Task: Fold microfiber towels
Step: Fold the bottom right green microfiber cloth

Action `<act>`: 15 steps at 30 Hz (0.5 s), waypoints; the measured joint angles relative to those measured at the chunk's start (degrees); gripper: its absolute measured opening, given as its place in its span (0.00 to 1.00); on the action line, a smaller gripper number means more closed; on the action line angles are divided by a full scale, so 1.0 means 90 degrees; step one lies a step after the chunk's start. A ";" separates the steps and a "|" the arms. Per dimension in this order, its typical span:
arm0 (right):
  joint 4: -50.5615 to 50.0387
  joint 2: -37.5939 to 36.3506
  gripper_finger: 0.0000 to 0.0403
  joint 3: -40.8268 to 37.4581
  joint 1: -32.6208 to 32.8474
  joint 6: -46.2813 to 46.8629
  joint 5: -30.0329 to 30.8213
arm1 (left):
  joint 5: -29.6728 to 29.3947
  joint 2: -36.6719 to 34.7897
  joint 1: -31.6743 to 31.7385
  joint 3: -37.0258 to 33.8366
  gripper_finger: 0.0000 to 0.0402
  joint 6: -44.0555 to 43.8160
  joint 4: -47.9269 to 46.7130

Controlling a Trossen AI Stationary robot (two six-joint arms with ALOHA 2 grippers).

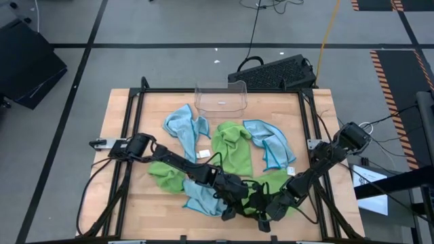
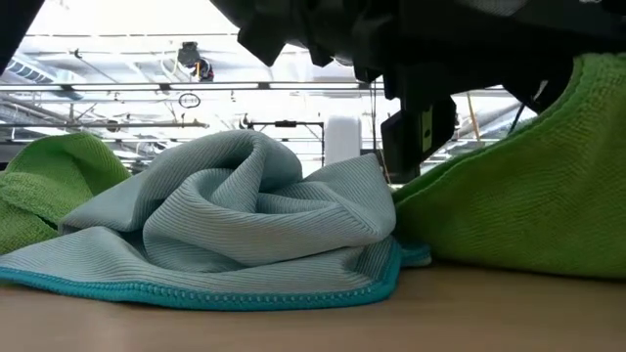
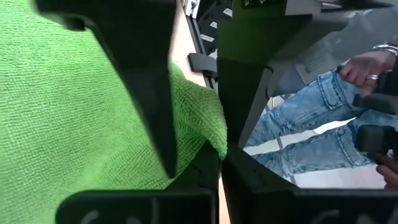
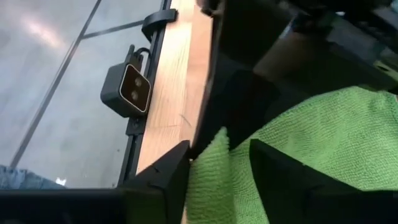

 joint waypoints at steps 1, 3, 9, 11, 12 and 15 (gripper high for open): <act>0.0000 0.0000 0.34 0.0002 -0.0016 -0.0052 -0.0049 | -0.0020 0.0000 0.0010 0.0000 0.02 0.0002 0.0008; -0.0015 0.0000 0.28 0.0000 -0.0051 -0.0092 -0.0173 | -0.0110 0.0000 0.0028 0.0000 0.03 0.0004 0.0025; -0.0030 0.0000 0.13 0.0000 -0.0057 -0.0035 -0.0452 | -0.0163 0.0000 0.0060 0.0000 0.01 0.0002 0.0024; -0.0049 0.0000 0.12 0.0000 -0.0057 0.0010 -0.0456 | -0.0165 0.0000 0.0065 0.0000 0.01 0.0003 0.0019; -0.0049 0.0000 0.11 0.0000 -0.0060 0.0010 -0.0460 | -0.0172 0.0000 0.0065 0.0000 0.03 0.0002 0.0019; -0.0133 0.0000 0.12 -0.0001 -0.0057 0.0054 -0.0459 | -0.0393 0.0000 0.0040 0.0000 0.10 0.0033 0.0025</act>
